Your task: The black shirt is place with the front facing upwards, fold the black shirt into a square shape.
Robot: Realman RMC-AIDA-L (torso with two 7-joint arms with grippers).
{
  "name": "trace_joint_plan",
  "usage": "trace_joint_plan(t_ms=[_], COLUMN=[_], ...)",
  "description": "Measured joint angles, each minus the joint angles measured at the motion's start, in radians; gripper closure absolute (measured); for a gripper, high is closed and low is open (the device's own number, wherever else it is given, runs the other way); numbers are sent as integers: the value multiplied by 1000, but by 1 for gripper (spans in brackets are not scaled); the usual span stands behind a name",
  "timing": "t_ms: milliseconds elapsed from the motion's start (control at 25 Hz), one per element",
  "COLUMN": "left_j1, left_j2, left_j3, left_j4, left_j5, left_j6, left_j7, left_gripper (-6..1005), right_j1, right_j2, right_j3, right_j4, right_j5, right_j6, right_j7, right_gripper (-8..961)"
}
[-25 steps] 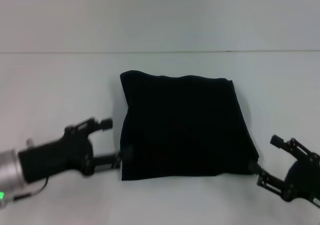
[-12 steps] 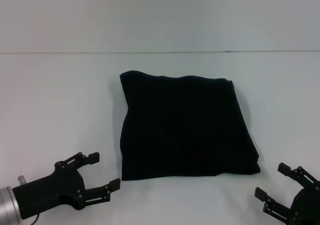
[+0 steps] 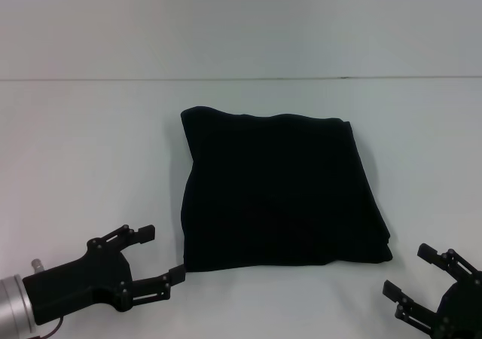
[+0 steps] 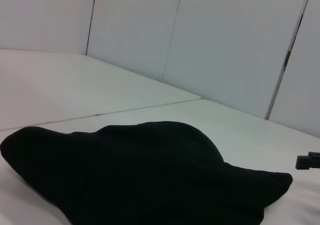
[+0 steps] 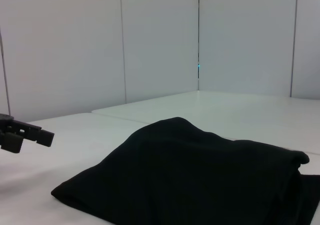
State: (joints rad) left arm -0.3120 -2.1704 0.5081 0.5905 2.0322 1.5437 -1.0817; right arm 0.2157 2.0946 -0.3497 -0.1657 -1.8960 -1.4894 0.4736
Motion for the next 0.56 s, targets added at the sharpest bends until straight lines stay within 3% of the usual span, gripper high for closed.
trace_joint_plan(t_ms=[560], left_j1=[-1], left_j2=[-1], left_j3=[-1], left_j4=[0], left_j5=[0], left_j6=[-6], left_j7=[0], left_gripper=[52], right_j1=[5], right_j2=[1], right_j3=[0], right_j4=[0], right_j5=[0], right_j6=[-10], right_j7=[1], right_gripper=[71])
